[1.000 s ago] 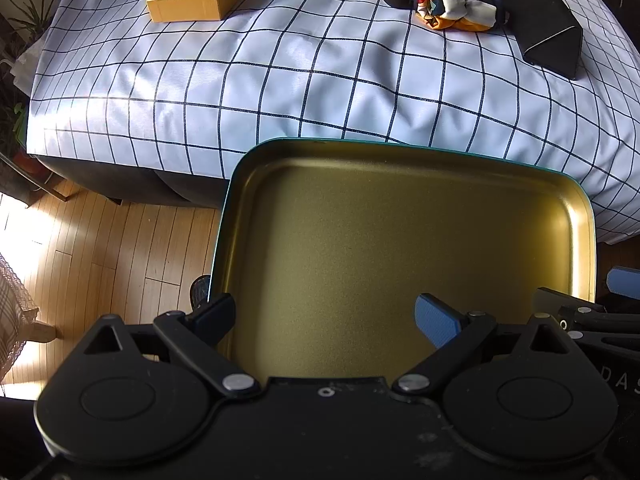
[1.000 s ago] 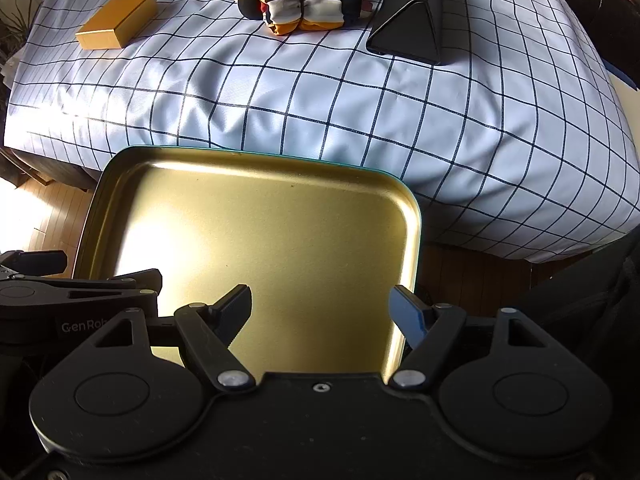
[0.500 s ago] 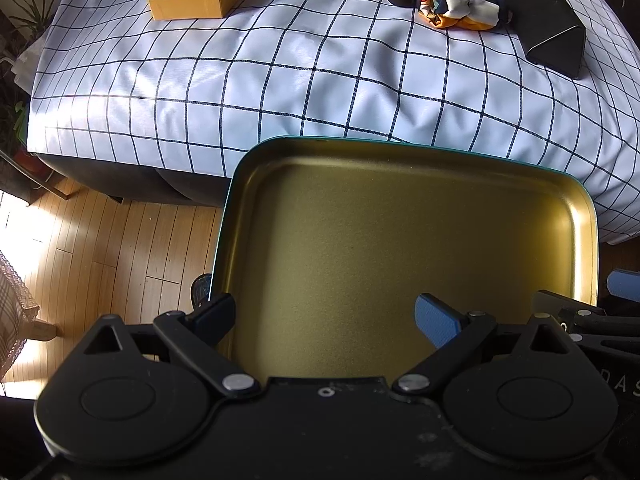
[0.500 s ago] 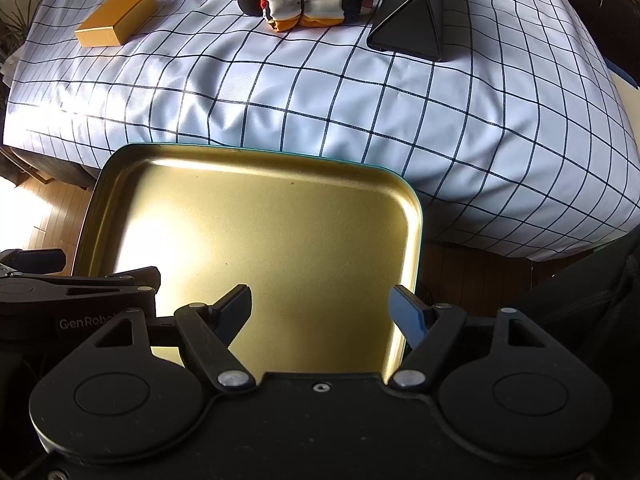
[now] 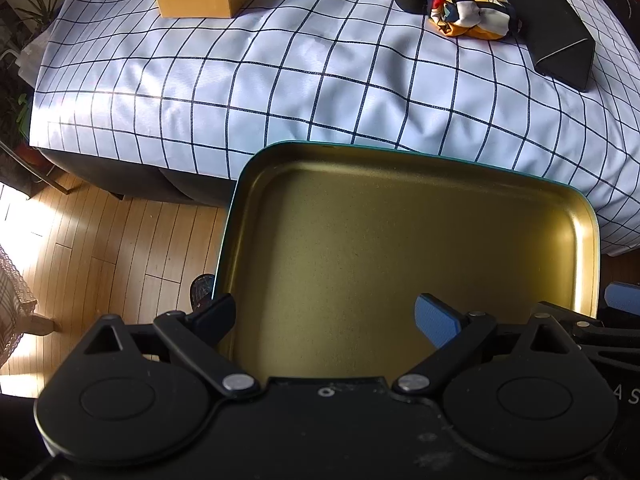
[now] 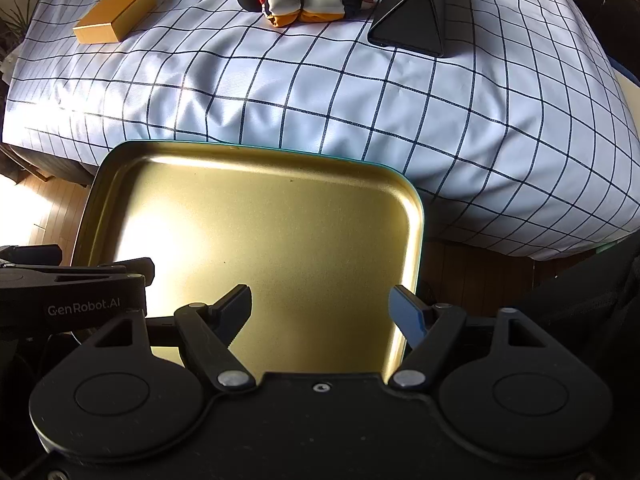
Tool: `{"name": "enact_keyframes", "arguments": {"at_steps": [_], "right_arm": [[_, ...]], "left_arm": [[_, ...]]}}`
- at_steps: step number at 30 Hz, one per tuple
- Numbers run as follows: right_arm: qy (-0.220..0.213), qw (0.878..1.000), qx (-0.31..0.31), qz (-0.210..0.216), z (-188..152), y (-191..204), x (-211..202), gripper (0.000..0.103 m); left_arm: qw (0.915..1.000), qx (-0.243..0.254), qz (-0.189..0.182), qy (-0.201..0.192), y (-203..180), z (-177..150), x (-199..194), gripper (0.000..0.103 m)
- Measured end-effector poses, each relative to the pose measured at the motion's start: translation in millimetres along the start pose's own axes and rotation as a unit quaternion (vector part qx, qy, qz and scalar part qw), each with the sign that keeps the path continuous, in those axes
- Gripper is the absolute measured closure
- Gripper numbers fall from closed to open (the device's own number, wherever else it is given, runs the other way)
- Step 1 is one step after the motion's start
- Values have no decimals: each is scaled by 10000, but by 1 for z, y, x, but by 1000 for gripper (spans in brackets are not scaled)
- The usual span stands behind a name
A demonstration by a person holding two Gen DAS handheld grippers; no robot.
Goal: Organize soft objects
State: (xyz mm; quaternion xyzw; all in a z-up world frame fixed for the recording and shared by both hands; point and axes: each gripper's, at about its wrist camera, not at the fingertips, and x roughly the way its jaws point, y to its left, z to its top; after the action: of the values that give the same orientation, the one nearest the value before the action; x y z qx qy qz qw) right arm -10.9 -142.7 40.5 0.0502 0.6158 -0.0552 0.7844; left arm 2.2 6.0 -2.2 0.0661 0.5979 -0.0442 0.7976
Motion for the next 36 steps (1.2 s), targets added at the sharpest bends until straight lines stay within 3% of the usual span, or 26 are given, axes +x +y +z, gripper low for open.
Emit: {"name": "enact_keyframes", "arguments": {"at_steps": [10,17,22,27,33,36], "right_arm": [[-204,9998,-55,70,20,-8,-7,36],[-939,9951,-293,-52,57,-16,-34,36],[-1493,9876,-487,-70,91,-15,-51,36],[-1764,9821,-645,-148,135,-14,-56,36],[-1777,9819,-605,-242,188,-16,-51,37],[-1799,9818,-506,-336,218,-18,-44,37]], "left_arm": [[9998,-93,-160,13,0,10,-4,9],[9983,-260,-256,-445,7,40,-27,10],[9967,-225,-202,-749,9,71,-46,10],[9947,-116,-12,-1017,10,102,-57,9],[9930,-297,-20,-1142,25,152,-64,9],[9908,-226,152,-1325,26,178,-68,9]]}}
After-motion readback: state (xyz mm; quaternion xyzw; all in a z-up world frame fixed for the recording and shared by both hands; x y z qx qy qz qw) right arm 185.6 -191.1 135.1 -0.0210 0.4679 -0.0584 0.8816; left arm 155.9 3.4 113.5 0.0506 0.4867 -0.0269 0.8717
